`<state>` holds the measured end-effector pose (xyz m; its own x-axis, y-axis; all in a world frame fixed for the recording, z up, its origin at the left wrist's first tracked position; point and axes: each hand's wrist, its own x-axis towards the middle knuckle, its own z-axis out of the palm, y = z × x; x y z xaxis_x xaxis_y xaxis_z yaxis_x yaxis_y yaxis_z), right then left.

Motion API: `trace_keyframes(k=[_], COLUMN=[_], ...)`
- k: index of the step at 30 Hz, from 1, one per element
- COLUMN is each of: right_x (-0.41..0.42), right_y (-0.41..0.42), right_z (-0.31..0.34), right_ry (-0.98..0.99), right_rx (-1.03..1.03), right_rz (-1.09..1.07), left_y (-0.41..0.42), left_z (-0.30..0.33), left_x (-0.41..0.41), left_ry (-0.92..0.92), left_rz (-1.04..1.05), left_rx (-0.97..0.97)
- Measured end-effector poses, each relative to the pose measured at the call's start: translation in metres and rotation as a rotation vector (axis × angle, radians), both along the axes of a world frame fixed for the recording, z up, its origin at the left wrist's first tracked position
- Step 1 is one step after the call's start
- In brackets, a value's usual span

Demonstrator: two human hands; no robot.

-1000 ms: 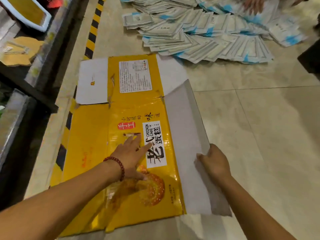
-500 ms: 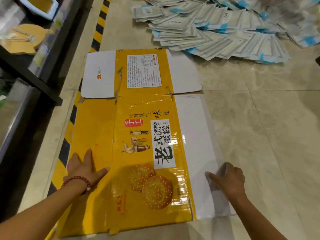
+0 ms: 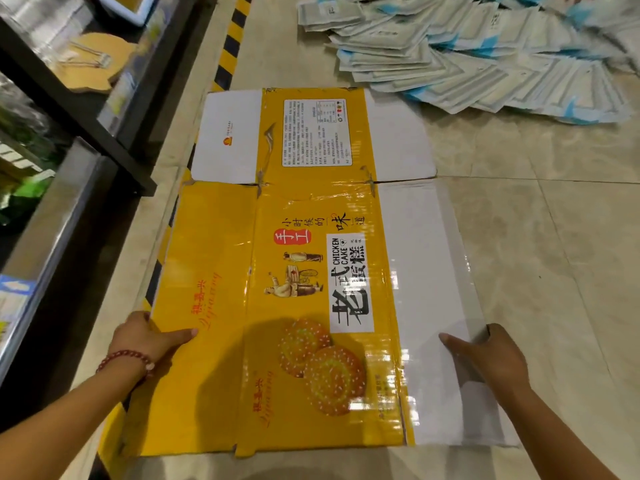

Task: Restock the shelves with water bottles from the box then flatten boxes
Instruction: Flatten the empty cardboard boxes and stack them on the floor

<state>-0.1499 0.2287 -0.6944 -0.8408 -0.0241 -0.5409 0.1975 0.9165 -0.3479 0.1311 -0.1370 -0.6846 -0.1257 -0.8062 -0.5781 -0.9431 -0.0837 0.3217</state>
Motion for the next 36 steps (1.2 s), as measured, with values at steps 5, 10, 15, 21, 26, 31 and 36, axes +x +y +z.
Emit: trace_keyframes(k=[5, 10, 15, 21, 26, 31, 36], right_x=[-0.002, 0.007, 0.024, 0.033, 0.049, 0.061, 0.067], right_y=[0.001, -0.006, -0.026, -0.033, -0.027, -0.008, 0.014], right_z=[0.015, 0.042, 0.097, 0.2, 0.303, 0.411, 0.514], right_ry=[-0.007, 0.016, 0.122, 0.186, 0.197, 0.188, 0.165], right_rx=[-0.188, -0.266, -0.126, -0.081, -0.082, -0.07, -0.025], right_rz=[-0.075, -0.02, 0.026, 0.007, -0.025, -0.038, -0.072], left_y=[0.004, 0.006, 0.016, 0.021, 0.029, 0.042, 0.051], left_z=[0.021, 0.053, 0.103, 0.21, 0.314, 0.427, 0.53], left_x=[0.006, -0.004, -0.021, -0.026, -0.02, -0.013, -0.024], left_ry=[0.314, 0.316, 0.294, 0.297, 0.233, 0.216, 0.274], left_rz=[0.103, -0.046, -0.013, -0.065, -0.077, -0.055, -0.176], left_rx=[0.105, 0.166, 0.085, -0.037, -0.113, -0.065, -0.029])
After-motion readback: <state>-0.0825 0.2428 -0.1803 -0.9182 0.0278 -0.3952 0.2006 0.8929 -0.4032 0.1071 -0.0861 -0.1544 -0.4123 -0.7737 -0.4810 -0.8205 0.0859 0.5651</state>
